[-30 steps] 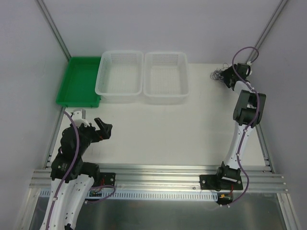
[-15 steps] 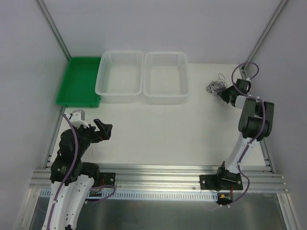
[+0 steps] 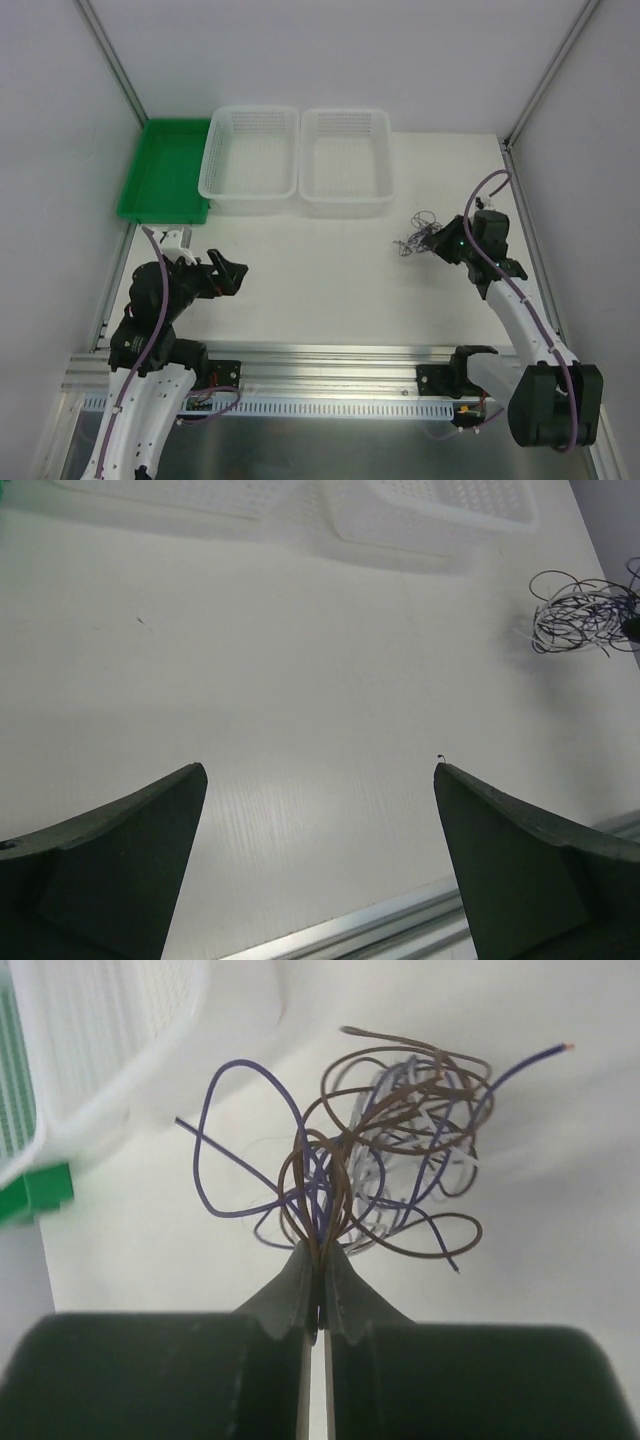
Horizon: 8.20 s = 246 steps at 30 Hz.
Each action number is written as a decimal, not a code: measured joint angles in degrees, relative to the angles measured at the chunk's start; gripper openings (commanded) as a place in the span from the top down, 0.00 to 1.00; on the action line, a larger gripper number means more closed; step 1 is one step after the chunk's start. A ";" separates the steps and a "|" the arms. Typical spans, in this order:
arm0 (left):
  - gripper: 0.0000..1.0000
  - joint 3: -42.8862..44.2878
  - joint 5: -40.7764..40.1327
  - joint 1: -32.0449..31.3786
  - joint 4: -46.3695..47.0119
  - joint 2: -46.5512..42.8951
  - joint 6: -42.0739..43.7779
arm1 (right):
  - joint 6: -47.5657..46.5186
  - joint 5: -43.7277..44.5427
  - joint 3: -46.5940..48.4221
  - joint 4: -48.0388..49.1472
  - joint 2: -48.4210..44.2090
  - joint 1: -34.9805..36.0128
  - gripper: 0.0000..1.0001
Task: Untangle the cables
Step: Move the cable to the center of the board, then untie the cable, then place the cable in the bin.
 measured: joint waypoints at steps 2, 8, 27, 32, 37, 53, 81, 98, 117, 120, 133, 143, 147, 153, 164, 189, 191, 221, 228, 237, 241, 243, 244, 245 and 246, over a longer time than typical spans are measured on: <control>0.01 -0.11 2.29 0.00 0.61 2.45 0.00 | -1.14 -2.23 -2.05 -2.69 -3.56 4.57 0.99; 0.01 -1.40 9.60 0.00 1.90 7.26 -0.09 | -4.02 -9.84 -3.45 -5.29 -6.47 22.01 0.99; 0.01 1.73 3.74 -27.63 15.26 42.25 -12.41 | -8.79 0.22 -5.25 -3.85 2.23 33.75 0.14; 0.01 4.02 -1.51 -31.69 21.27 51.43 -14.58 | -11.82 7.02 -5.09 -10.36 -9.42 33.70 0.12; 0.08 10.16 -3.67 -33.51 26.32 60.81 -12.04 | -13.35 9.88 -5.07 -14.34 -17.49 33.73 0.12; 0.32 26.10 7.39 -33.92 30.91 82.71 17.57 | -12.85 7.21 -7.96 -14.23 -19.19 35.28 0.12; 1.00 10.82 -9.84 -34.51 33.05 67.34 6.27 | -5.79 21.44 -11.80 2.58 4.15 41.79 0.99; 1.00 -8.90 -29.27 -15.74 19.10 30.51 -15.17 | -5.51 38.60 -8.61 -17.90 -8.37 35.71 0.97; 0.02 3.85 -9.29 -19.96 11.80 36.20 -8.15 | -13.35 28.70 -0.48 -23.87 -14.97 36.68 0.03; 0.02 11.65 -8.66 -27.63 11.61 40.98 -6.16 | -14.12 28.09 0.50 -24.68 -17.29 36.72 0.03; 0.16 33.70 -14.60 -44.13 12.26 78.20 -3.30 | -14.21 28.48 -1.53 -27.91 -24.00 36.94 0.03; 0.30 39.54 -28.22 -55.49 11.85 89.13 -8.72 | -13.25 29.33 -3.96 -28.52 -26.53 36.94 0.03; 0.39 40.96 -33.31 -56.33 12.04 92.50 -9.79 | -12.81 29.35 -4.68 -28.57 -27.02 36.94 0.03; 0.62 41.44 -37.83 -56.39 12.24 97.39 -11.32 | -12.41 29.49 -5.27 -28.55 -28.44 36.94 0.03; 1.00 41.33 -39.85 -56.81 14.91 98.38 -12.13 | -12.15 29.53 -6.36 -28.26 -28.26 36.94 0.03; 1.00 23.82 -27.30 -50.64 14.36 58.49 -10.71 | -5.68 32.63 -12.85 -9.92 -1.18 36.94 0.94; 1.00 20.81 -26.71 -46.14 14.16 53.57 -10.71 | -5.38 32.85 -12.85 -10.38 -1.95 36.94 0.99; 0.97 33.94 -17.27 -21.66 1.53 40.76 -5.46 | -10.62 28.96 -7.80 -24.55 -21.27 37.31 0.03; 0.96 54.49 -19.34 -18.69 -0.74 48.15 0.07 | -13.16 27.85 -4.50 -27.52 -27.56 37.33 0.03; 0.96 76.46 -21.70 -13.64 3.80 65.72 9.92 | -14.99 26.82 -4.09 -29.33 -29.99 37.35 0.03; 0.95 80.74 -21.44 -9.81 5.92 76.59 11.91 | -15.23 25.75 -4.09 -29.57 -29.97 37.35 0.03; 0.94 81.07 -21.31 -8.31 6.51 82.16 12.63 | -15.26 25.33 -4.09 -29.62 -29.94 37.35 0.03; 0.89 81.07 -21.22 -7.69 6.62 84.89 12.85 | -15.28 25.07 -4.09 -29.66 -29.94 37.35 0.03; 0.86 81.07 -20.98 -7.08 6.62 87.56 13.18 | -15.28 24.83 -4.09 -29.66 -29.94 37.35 0.03; 0.83 81.07 -20.74 -6.62 6.64 90.09 13.44 | -15.28 24.76 -4.09 -29.75 -29.92 37.35 0.03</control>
